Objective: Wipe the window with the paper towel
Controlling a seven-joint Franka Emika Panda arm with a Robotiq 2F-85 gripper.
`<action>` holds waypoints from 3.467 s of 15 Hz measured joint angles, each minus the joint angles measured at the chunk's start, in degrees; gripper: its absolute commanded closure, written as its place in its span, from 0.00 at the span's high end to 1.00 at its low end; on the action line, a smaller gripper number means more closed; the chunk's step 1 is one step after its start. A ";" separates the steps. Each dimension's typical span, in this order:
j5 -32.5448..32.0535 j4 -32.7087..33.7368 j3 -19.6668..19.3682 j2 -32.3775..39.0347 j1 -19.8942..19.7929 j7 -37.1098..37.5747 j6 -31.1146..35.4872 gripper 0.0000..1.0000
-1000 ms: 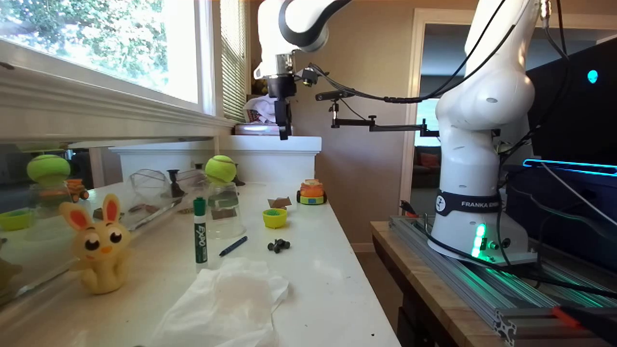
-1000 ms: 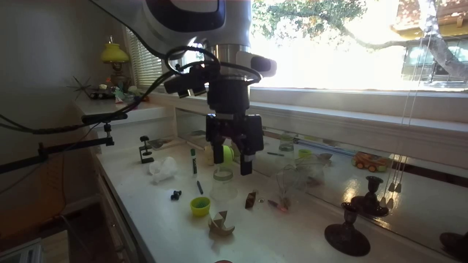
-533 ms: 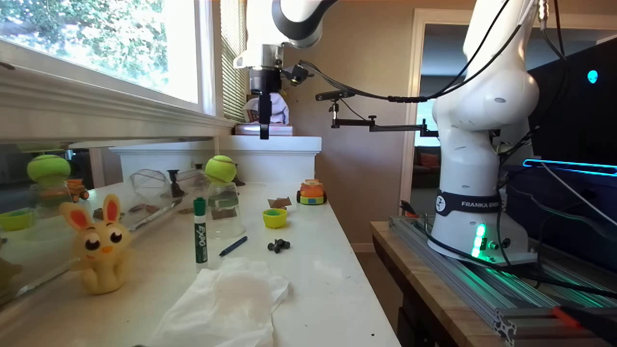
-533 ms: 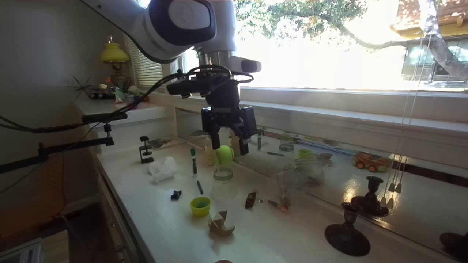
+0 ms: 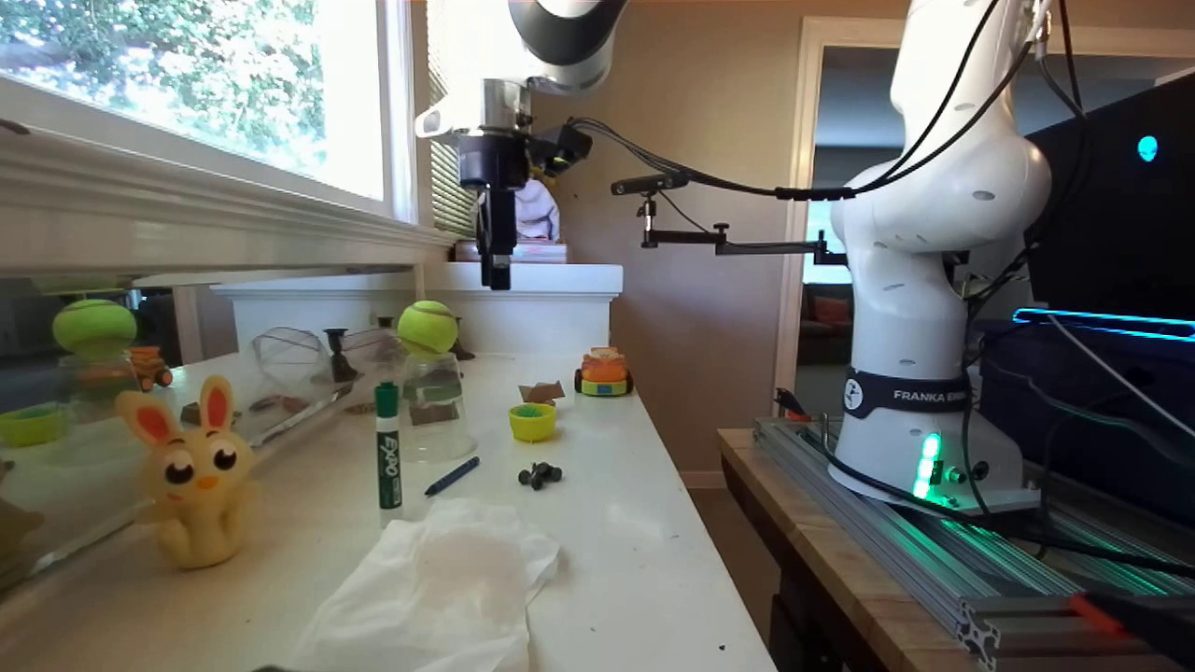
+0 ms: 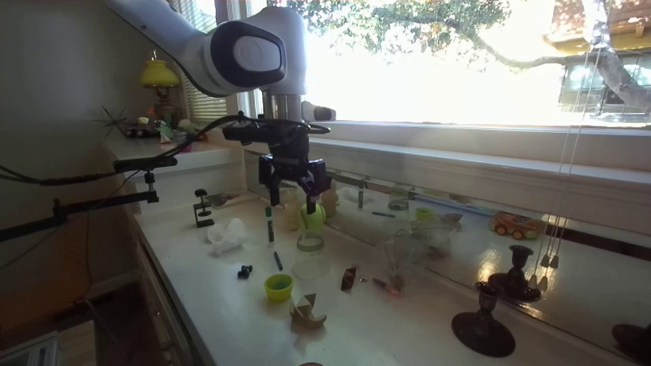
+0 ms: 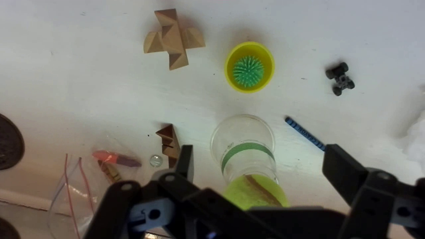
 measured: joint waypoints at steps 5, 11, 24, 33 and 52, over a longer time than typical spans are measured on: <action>0.00 0.03 0.29 0.41 0.09 -0.43 0.00 1.00; 1.08 0.93 3.25 3.20 2.67 -4.49 -0.24 1.00; 7.49 17.69 11.18 19.36 6.80 0.63 -18.18 1.00; 13.14 22.93 12.94 23.67 6.99 12.16 -17.91 1.00; 11.38 13.51 16.68 19.36 14.94 31.06 -3.60 1.00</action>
